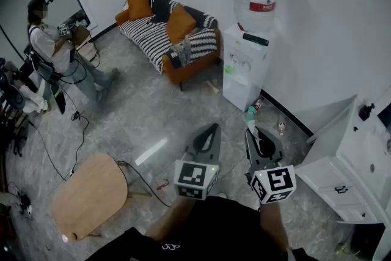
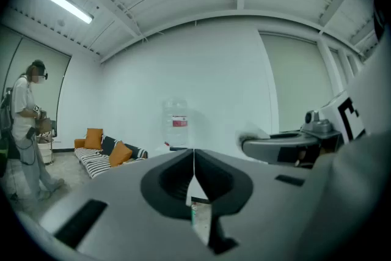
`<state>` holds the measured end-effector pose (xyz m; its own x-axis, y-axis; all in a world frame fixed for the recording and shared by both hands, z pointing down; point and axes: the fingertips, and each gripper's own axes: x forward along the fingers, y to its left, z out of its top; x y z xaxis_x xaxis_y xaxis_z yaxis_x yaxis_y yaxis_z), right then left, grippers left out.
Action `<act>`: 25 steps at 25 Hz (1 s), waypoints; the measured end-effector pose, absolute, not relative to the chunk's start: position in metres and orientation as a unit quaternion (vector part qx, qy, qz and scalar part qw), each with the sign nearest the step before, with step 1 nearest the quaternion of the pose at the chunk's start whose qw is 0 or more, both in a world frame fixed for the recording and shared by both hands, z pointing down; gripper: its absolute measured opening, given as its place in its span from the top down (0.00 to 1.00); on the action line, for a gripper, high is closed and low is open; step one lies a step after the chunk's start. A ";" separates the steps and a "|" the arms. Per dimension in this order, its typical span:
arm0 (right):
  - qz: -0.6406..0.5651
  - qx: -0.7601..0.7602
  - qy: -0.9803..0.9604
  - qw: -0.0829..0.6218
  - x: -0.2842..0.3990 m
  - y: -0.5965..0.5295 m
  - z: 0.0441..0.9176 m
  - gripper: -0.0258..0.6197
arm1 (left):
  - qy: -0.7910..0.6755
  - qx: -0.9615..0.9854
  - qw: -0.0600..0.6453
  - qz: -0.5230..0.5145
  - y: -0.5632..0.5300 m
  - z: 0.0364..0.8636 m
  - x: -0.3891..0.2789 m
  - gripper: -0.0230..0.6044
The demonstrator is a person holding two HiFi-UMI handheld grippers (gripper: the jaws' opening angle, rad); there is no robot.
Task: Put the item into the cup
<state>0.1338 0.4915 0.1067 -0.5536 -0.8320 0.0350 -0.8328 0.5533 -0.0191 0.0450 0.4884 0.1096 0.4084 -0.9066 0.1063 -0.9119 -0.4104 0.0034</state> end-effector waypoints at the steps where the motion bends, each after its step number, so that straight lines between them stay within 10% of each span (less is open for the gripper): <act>1: 0.016 0.470 -0.883 0.011 0.131 0.491 0.106 0.86 | -0.539 0.841 0.032 0.043 0.488 0.109 0.046 0.94; 25: 0.036 0.471 -0.881 0.022 0.139 0.457 0.122 0.86 | -0.550 0.832 0.032 0.069 0.460 0.122 0.041 0.94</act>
<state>0.1388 0.4565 0.1225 -0.5557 -0.8282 0.0726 -0.8313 0.5541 -0.0428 0.0414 0.4602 0.1225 0.3852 -0.9105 0.1503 -0.9194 -0.3926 -0.0224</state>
